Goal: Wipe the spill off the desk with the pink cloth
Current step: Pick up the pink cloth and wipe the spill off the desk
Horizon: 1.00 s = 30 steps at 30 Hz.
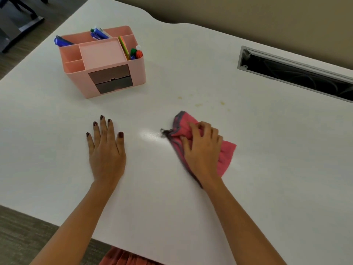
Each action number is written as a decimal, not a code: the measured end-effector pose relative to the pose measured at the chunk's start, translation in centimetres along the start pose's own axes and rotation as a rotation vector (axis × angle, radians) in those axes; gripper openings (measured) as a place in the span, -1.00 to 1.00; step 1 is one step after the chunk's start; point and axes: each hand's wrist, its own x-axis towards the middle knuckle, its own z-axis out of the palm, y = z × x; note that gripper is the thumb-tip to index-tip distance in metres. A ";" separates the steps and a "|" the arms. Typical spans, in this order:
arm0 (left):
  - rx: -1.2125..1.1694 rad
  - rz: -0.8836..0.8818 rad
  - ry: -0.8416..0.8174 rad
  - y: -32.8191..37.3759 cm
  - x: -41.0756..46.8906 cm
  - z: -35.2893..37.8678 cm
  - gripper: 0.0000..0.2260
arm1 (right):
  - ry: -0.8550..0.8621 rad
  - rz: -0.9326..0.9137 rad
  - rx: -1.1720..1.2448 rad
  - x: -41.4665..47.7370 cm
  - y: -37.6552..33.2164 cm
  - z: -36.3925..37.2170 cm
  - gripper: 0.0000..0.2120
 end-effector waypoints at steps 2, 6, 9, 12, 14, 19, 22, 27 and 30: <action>-0.001 -0.004 -0.012 0.1 0.0 -0.1 -0.45 | 0.047 0.092 -0.036 0.9 2.6 -0.2 -0.61; 0.013 -0.012 -0.012 0.3 0.0 -0.2 -0.45 | 0.130 0.303 -0.070 2.2 7.3 -0.7 -0.61; 0.018 -0.016 -0.011 0.3 0.1 -0.2 -0.45 | 0.160 0.464 -0.076 3.6 9.5 -1.0 -0.61; 0.027 -0.022 -0.011 0.4 0.2 -0.1 -0.46 | 0.174 0.527 -0.081 5.9 10.5 -0.9 -0.61; 0.037 -0.022 -0.010 0.4 0.2 0.0 -0.47 | 0.175 0.542 -0.064 7.6 10.7 -0.8 -0.62; 0.053 -0.020 -0.012 0.4 0.2 0.2 -0.45 | 0.108 0.434 -0.039 10.1 8.5 0.2 -0.60; 0.045 -0.025 -0.008 0.4 0.2 0.2 -0.45 | 0.066 0.276 -0.021 9.3 5.7 0.8 -0.60; 0.027 -0.027 -0.001 0.5 0.2 0.1 -0.45 | -0.015 -0.029 0.061 4.8 1.3 0.8 -0.66; 0.022 -0.028 -0.005 0.4 0.2 0.1 -0.45 | -0.057 -0.145 0.126 2.7 1.8 0.3 -0.69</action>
